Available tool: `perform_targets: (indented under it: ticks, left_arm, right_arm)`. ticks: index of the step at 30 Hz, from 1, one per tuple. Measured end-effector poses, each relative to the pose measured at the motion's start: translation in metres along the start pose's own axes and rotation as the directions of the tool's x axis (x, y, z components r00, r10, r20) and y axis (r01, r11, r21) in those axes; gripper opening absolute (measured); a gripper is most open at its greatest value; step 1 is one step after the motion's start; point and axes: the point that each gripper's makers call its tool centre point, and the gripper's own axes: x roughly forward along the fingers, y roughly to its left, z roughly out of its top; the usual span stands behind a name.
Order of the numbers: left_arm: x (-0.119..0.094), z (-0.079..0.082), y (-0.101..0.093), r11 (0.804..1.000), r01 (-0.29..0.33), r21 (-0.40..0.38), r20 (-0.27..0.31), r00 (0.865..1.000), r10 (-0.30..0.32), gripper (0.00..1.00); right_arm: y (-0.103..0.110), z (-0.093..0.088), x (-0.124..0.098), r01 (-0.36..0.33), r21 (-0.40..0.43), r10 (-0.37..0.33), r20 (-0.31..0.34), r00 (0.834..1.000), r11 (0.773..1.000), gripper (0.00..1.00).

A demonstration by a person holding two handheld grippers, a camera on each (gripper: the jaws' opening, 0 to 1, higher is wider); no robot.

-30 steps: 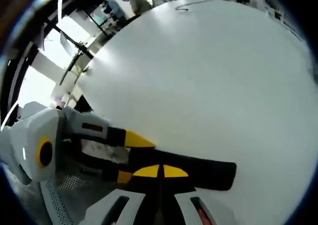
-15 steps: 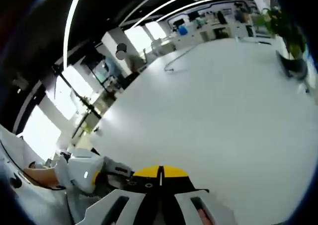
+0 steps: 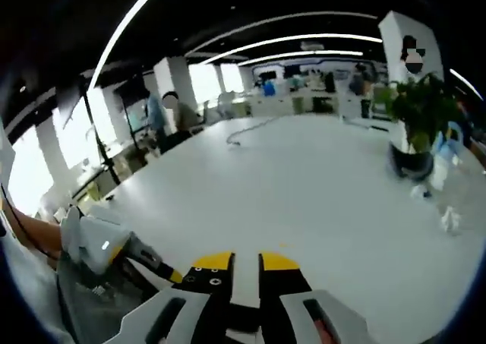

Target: Press the specified remote control buttons in sequence, fully releasing each button before pressing the next.

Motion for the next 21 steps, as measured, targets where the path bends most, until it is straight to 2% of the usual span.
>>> perform_targets:
  ticks: [1, 3, 5, 8, 10, 14, 15, 18, 21]
  left_arm:
    - [0.0, 0.0, 0.0, 1.0, 0.003, -0.001, -0.002, 1.0, -0.003, 0.25]
    - [0.0, 0.0, 0.0, 1.0, 0.009, -0.003, -0.001, 1.0, -0.009, 0.25]
    - [-0.001, 0.0, 0.001, 1.0, 0.019, -0.007, 0.002, 1.0, -0.019, 0.25]
    - [-0.001, 0.0, 0.004, 0.999, 0.043, -0.011, -0.004, 0.999, -0.043, 0.24]
    - [-0.003, 0.0, 0.009, 0.999, 0.034, 0.009, -0.016, 0.999, -0.034, 0.24]
    - [-0.004, -0.003, 0.02, 1.0, 0.024, 0.019, -0.031, 0.999, -0.023, 0.24]
    - [-0.004, -0.003, 0.022, 1.0, 0.021, 0.02, -0.032, 0.999, -0.02, 0.24]
    - [-0.004, -0.003, 0.028, 1.0, 0.014, 0.027, -0.046, 0.999, -0.013, 0.24]
    - [-0.003, -0.003, 0.032, 0.999, 0.01, 0.033, -0.051, 0.999, -0.008, 0.24]
  right_arm:
    - [0.004, 0.002, -0.001, -0.015, -0.003, 0.015, 0.028, 0.999, 1.0, 0.12]
    - [0.005, -0.001, 0.001, -0.016, -0.015, 0.017, 0.016, 1.0, 1.0, 0.13]
    - [0.005, -0.001, 0.002, -0.016, -0.025, 0.016, 0.011, 1.0, 1.0, 0.19]
    - [-0.002, 0.014, -0.001, 0.029, -0.066, -0.022, 0.11, 0.994, 0.997, 0.35]
    - [-0.006, 0.02, -0.004, 0.054, -0.061, -0.043, 0.159, 0.986, 0.997, 0.48]
    - [-0.014, 0.032, -0.01, 0.074, -0.014, -0.069, 0.238, 0.969, 0.997, 0.65]
    - [-0.016, 0.035, -0.011, 0.074, -0.002, -0.071, 0.261, 0.963, 0.997, 0.72]
    - [-0.019, 0.041, -0.014, 0.087, 0.008, -0.085, 0.299, 0.95, 0.996, 0.85]
    - [-0.022, 0.041, -0.014, 0.108, 0.007, -0.105, 0.301, 0.948, 0.994, 0.88]
